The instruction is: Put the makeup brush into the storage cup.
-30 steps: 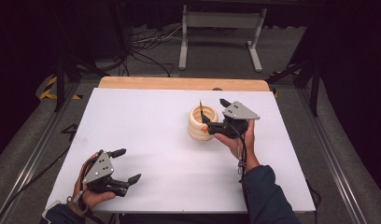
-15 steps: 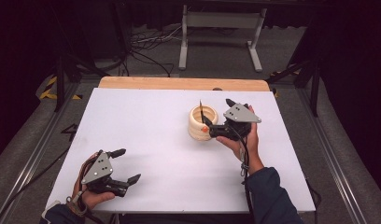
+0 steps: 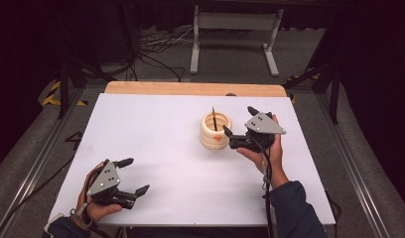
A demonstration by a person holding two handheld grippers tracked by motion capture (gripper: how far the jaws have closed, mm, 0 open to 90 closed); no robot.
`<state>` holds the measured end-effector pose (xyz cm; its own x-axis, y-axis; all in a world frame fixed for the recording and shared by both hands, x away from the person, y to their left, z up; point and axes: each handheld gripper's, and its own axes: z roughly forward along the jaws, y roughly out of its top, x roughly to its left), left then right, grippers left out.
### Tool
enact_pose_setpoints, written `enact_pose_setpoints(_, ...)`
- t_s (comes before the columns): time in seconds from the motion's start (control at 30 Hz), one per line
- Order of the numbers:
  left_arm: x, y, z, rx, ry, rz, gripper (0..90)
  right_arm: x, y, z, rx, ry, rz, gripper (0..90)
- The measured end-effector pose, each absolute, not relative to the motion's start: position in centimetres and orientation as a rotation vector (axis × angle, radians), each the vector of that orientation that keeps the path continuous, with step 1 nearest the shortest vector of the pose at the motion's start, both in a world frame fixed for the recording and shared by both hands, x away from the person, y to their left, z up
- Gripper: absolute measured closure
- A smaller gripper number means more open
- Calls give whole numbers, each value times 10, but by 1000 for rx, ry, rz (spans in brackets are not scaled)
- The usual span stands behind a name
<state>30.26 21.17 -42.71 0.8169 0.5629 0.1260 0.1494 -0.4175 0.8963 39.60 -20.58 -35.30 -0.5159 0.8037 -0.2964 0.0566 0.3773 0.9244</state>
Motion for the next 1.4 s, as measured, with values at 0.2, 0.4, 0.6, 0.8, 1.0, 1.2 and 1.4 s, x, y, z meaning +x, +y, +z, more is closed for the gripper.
enact_pose_setpoints(0.2, 302, 212, -427, 1973, 533, 512, 66, 391, -211, -352, 734, 1852, 1191, 65)
enact_pose_setpoints(0.4, 302, 213, -426, 1973, 534, 518, 66, 389, -213, -351, 733, 1847, 1186, 69)
enact_pose_setpoints(0.6, 302, 214, -425, 1970, 532, 525, 66, 387, -212, -350, 719, 1858, 1196, 80)
enact_pose_setpoints(0.8, 302, 214, -425, 1969, 533, 521, 66, 384, -212, -350, 706, 1860, 1198, 80)
enact_pose_setpoints(1.0, 302, 214, -425, 1970, 534, 522, 66, 379, -213, -352, 696, 1871, 1185, 80)
enact_pose_setpoints(1.2, 302, 214, -426, 1971, 534, 522, 66, 374, -215, -356, 677, 1893, 1154, 85)
enact_pose_setpoints(1.4, 302, 215, -426, 1969, 539, 520, 67, 368, -221, -359, 676, 1896, 1141, 90)
